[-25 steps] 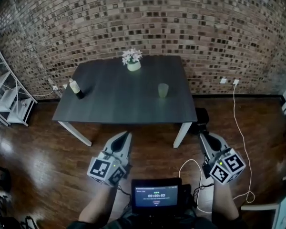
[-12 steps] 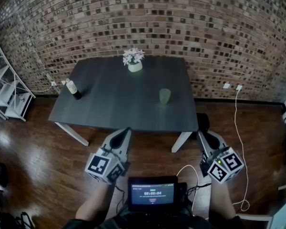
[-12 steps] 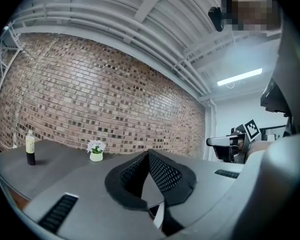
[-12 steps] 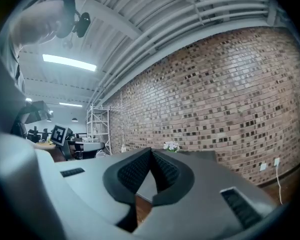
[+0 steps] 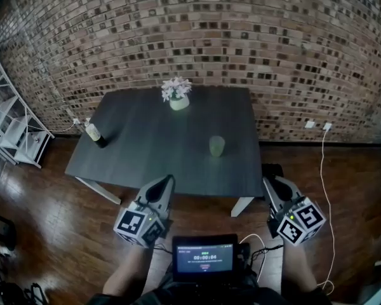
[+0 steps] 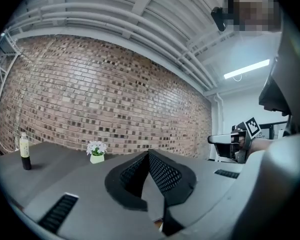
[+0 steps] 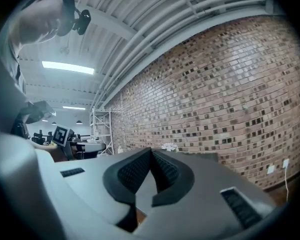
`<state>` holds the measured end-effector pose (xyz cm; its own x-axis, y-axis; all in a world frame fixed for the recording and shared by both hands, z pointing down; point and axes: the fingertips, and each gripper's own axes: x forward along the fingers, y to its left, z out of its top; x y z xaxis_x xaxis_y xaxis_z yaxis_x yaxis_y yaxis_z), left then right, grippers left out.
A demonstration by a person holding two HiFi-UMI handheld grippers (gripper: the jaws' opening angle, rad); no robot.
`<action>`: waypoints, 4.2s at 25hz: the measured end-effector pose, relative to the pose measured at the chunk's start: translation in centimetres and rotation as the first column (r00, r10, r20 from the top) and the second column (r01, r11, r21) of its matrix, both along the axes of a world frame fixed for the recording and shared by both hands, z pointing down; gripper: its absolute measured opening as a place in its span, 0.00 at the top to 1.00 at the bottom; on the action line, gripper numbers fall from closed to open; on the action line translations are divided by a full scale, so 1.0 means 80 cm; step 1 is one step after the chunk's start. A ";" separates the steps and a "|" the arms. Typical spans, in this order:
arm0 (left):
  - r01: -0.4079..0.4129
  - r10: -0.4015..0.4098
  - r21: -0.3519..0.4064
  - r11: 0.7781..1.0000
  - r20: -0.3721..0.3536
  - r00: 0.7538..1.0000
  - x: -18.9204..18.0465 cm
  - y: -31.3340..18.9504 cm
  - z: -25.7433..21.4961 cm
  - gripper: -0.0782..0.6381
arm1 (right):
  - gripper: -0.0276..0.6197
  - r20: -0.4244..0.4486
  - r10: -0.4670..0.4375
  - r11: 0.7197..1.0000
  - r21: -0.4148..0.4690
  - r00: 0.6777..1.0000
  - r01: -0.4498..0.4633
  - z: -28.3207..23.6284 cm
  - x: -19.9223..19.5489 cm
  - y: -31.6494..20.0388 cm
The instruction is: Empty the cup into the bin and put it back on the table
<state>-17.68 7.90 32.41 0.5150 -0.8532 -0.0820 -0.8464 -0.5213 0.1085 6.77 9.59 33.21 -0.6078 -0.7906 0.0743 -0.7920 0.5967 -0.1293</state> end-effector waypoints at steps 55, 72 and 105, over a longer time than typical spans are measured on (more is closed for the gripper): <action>-0.163 0.202 -0.328 0.931 0.090 0.975 0.040 -0.348 0.163 0.90 | 0.95 -0.220 -0.167 0.927 -0.366 0.961 0.077 0.178 -0.084 -0.339; -0.134 0.183 -0.391 0.911 0.090 0.979 0.059 -0.373 0.257 0.90 | 0.79 -0.268 -0.265 0.883 -0.453 0.926 0.122 0.287 -0.084 -0.355; 0.023 0.021 -0.456 0.890 0.091 0.996 0.026 -0.399 0.341 0.90 | 0.17 -0.219 -0.440 0.860 -0.382 0.871 0.339 0.418 -0.144 -0.404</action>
